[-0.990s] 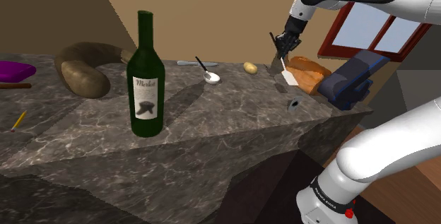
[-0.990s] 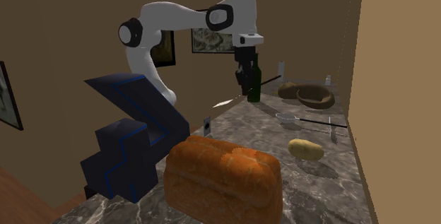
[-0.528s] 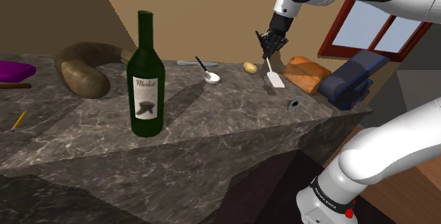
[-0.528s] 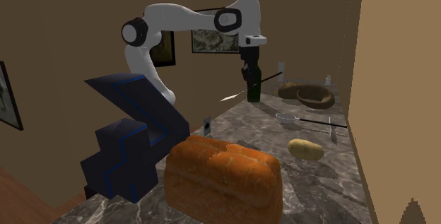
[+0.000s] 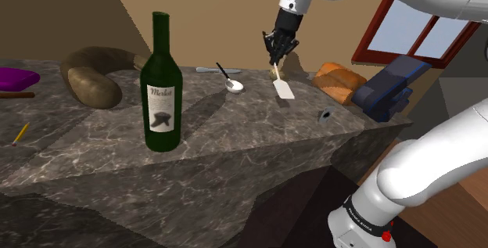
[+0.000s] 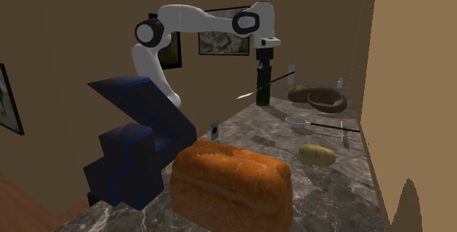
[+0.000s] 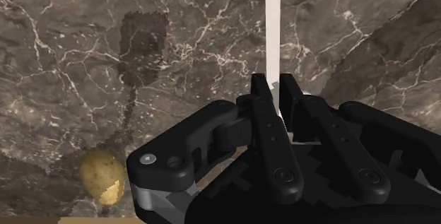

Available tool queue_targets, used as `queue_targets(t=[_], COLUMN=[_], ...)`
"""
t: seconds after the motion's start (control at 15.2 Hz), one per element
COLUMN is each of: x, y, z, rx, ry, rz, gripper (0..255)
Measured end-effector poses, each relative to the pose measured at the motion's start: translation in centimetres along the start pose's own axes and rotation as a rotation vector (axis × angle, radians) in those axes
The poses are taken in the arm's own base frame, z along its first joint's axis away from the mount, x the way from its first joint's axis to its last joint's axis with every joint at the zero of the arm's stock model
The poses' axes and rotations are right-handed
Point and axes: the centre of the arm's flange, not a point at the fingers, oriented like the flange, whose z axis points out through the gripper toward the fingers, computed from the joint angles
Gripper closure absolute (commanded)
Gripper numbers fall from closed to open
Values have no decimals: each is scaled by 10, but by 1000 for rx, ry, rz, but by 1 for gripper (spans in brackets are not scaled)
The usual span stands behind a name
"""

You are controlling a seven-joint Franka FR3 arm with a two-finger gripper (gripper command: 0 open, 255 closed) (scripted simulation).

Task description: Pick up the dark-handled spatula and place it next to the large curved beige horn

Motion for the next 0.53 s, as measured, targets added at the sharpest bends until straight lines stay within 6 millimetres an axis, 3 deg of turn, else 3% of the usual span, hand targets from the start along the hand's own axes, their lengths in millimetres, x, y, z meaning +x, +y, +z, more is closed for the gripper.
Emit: queue_targets(t=[0.53], x=[-19], y=[-104], z=[1], rx=[0], ry=[0], rz=[0], gripper=[255])
